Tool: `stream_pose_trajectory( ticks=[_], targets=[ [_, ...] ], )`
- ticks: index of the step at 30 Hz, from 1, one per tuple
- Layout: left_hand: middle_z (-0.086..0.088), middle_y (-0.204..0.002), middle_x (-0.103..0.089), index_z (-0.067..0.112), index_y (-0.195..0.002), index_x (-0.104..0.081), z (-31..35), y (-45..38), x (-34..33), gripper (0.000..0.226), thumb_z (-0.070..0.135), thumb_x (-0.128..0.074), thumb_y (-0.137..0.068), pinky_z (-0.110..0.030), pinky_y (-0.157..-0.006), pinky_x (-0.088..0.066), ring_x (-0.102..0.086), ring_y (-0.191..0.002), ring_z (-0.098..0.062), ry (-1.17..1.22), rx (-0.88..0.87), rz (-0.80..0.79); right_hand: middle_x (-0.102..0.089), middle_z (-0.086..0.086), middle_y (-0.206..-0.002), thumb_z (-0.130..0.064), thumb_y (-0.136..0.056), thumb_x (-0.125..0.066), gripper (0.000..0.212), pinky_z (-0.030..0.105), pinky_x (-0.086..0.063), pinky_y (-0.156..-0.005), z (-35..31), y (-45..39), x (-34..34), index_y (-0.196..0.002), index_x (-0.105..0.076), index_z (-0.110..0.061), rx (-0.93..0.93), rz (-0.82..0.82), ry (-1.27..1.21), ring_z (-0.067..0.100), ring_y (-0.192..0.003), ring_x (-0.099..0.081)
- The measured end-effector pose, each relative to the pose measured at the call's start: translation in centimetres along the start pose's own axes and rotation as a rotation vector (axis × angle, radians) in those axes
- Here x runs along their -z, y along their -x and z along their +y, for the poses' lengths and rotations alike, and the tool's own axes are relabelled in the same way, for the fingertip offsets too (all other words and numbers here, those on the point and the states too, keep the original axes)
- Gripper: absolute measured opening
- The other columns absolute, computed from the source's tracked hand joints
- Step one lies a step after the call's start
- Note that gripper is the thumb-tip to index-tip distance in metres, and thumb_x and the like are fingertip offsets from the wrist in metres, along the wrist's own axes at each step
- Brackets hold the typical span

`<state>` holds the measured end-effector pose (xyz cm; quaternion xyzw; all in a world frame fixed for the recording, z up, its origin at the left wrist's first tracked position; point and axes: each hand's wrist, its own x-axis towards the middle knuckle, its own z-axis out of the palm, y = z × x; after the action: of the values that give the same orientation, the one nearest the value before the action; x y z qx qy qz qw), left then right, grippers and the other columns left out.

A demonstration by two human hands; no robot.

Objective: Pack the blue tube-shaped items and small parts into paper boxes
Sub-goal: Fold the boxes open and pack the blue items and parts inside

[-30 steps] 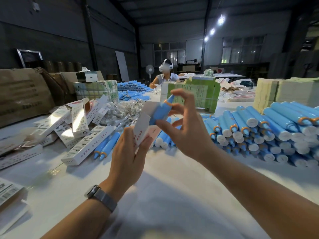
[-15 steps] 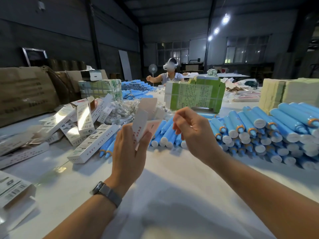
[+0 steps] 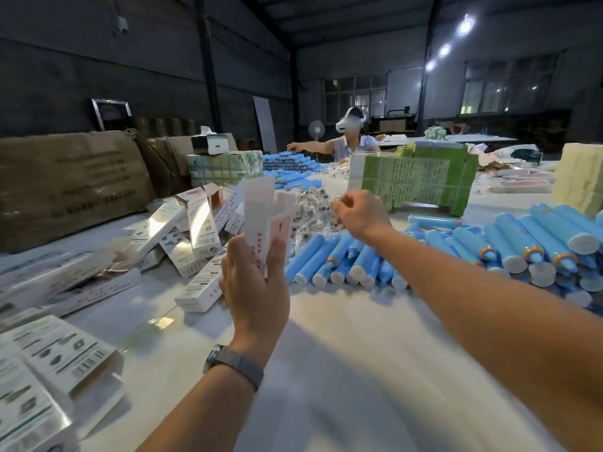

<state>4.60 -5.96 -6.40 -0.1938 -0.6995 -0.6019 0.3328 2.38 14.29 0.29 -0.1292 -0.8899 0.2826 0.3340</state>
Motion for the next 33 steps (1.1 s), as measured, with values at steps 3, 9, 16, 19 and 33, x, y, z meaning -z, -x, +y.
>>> stream_pose_trajectory(
  ticks=[3,9,16,19,33],
  targets=[
    [-0.005,-0.102,-0.055,0.029,-0.098,-0.033,-0.3,0.0,0.0,0.03,0.054,-0.047,-0.092,-0.056,-0.078,-0.05,-0.054,-0.091,-0.031,-0.001,-0.005,0.021,-0.066,0.009,-0.099,-0.029,-0.096,-0.055,0.017,0.038,-0.053,-0.079,0.7,-3.6,-2.4,-0.098,-0.061,-0.014,-0.09,-0.189,0.306,0.027,-0.091,-0.062],
    [-0.004,-0.112,-0.06,0.03,-0.108,-0.036,-1.5,-0.5,-0.1,0.034,0.059,-0.045,-0.093,-0.052,-0.079,-0.054,-0.059,-0.099,-0.028,0.042,-0.004,0.01,-0.06,0.013,-0.116,-0.023,-0.091,-0.056,0.022,0.036,-0.047,-0.076,0.3,-6.2,-6.5,-0.111,-0.053,-0.014,-0.181,-0.326,0.552,0.03,-0.095,-0.057],
    [-0.001,-0.096,-0.057,0.032,-0.096,-0.034,-1.7,-0.4,0.1,0.038,0.069,-0.042,-0.087,-0.054,-0.074,-0.05,-0.057,-0.088,-0.027,0.025,-0.059,0.009,-0.061,0.01,-0.096,-0.012,-0.09,-0.059,0.032,0.03,-0.042,-0.061,0.3,-7.1,-8.5,-0.122,-0.054,-0.012,-0.225,-0.241,0.333,0.022,-0.076,-0.055],
    [-0.003,-0.1,-0.059,0.033,-0.098,-0.034,-1.6,-0.4,0.1,0.045,0.076,-0.04,-0.086,-0.052,-0.073,-0.053,-0.059,-0.09,-0.028,0.038,-0.057,-0.027,-0.058,0.011,-0.083,-0.011,-0.09,-0.052,0.012,0.032,-0.044,-0.064,0.5,-7.2,-8.1,-0.078,-0.054,-0.013,-0.203,-0.142,0.198,0.026,-0.077,-0.054],
    [-0.001,-0.099,-0.06,0.032,-0.097,-0.03,0.2,0.3,0.2,0.028,0.05,-0.05,-0.094,-0.044,-0.066,-0.058,-0.064,-0.085,-0.021,0.091,-0.149,-0.14,-0.065,0.004,-0.066,-0.003,-0.083,-0.057,0.03,0.027,-0.04,-0.054,-6.3,5.8,6.0,-0.073,-0.076,-0.025,0.087,0.124,-0.746,0.019,-0.064,-0.051]
  ],
)
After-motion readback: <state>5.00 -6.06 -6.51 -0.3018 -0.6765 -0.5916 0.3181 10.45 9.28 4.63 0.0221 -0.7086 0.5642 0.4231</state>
